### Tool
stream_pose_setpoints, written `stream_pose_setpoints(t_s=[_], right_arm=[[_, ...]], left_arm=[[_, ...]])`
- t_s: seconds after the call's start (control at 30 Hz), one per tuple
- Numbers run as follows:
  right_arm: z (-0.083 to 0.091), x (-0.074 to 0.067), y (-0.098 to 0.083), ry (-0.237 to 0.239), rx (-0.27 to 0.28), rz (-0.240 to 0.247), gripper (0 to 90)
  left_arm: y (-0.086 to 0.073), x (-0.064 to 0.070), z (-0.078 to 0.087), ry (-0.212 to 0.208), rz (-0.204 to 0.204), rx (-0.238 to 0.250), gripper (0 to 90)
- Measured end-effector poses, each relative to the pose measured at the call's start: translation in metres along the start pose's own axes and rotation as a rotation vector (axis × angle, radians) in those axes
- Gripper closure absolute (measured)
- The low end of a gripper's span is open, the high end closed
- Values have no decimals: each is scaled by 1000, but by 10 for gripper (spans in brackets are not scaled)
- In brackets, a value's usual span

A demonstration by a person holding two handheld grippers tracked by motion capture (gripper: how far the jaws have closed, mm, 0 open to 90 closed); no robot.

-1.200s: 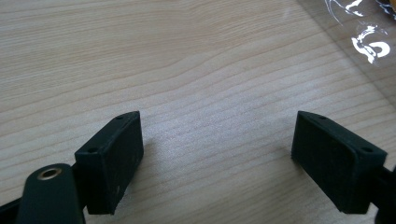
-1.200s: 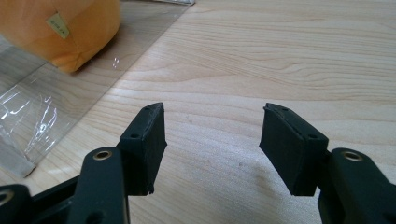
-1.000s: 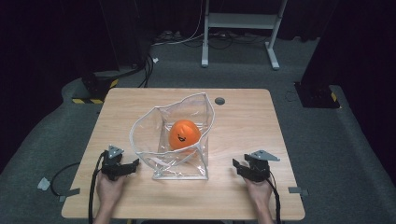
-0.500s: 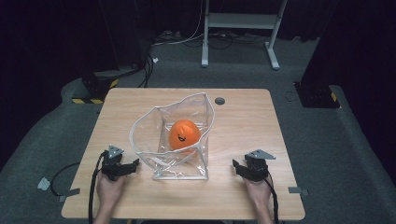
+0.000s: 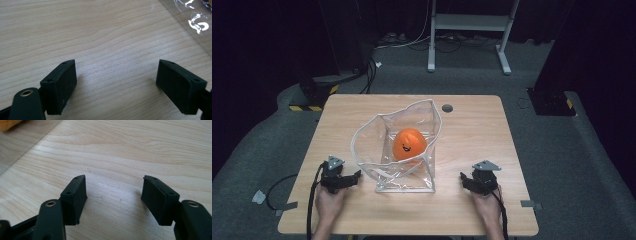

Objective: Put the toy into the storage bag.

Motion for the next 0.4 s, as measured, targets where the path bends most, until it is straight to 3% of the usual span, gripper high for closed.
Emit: stream_pose_setpoints(t_s=[0.4], right_arm=[[0, 0, 0, -5, -1, 0, 345]], left_arm=[[0, 0, 0, -1, 1, 0, 168]])
Point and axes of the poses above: each handheld gripper's, and its own axes: z roughly backward along the jaws, y roughly out of its top, x roughly to its right, the point moved 3 cm from there along -z, roughly forward along the jaws, and after that the axes turned 1 degree about y, right-handed, at the moved point
